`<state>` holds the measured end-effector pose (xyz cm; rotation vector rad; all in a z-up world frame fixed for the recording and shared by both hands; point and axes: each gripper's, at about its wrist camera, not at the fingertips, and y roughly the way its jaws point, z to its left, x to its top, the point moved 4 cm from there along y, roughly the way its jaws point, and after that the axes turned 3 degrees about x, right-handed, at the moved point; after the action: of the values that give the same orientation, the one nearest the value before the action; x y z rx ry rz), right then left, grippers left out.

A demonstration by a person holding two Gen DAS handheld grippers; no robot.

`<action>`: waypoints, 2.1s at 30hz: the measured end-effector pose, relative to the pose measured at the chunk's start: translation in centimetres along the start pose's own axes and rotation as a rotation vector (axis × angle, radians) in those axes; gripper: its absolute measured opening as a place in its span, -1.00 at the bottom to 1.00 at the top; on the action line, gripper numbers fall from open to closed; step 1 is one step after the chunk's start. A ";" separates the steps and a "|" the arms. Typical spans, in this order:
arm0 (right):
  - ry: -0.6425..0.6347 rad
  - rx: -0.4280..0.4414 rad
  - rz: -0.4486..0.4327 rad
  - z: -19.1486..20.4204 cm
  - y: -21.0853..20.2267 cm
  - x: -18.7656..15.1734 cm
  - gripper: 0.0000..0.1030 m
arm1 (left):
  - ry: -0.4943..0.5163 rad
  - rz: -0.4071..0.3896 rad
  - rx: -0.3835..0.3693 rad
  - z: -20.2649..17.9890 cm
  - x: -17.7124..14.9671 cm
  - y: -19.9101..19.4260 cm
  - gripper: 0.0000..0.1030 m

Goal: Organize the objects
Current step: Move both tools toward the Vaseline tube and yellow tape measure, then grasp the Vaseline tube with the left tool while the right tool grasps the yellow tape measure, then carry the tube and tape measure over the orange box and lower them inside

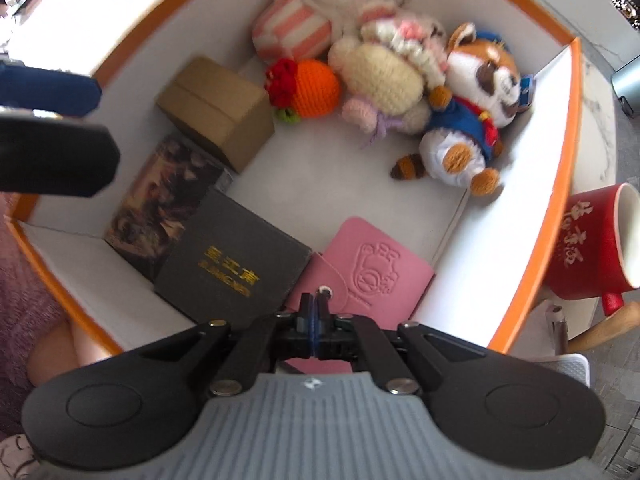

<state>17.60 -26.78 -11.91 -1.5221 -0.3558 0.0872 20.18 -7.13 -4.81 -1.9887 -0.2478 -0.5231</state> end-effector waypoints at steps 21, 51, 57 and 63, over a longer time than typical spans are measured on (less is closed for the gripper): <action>-0.165 0.262 -0.388 18.9 -5.3 7.9 -0.22 | 0.210 -0.021 0.382 15.4 -5.7 -10.0 0.42; -0.220 0.234 -0.251 24.1 6.1 10.3 0.11 | 0.472 0.279 0.399 21.2 -6.4 0.1 0.22; -0.175 0.233 -0.319 22.6 2.6 8.9 0.10 | 0.414 0.249 0.441 20.9 -6.2 -0.5 0.12; -0.095 0.232 -0.411 20.4 -1.6 6.6 0.09 | 0.256 0.156 0.408 20.0 -5.4 -2.9 0.11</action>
<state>17.82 -5.53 -9.05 -1.1934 -0.7035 -0.1208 19.35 12.23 -12.77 -1.5134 -0.0340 -0.5701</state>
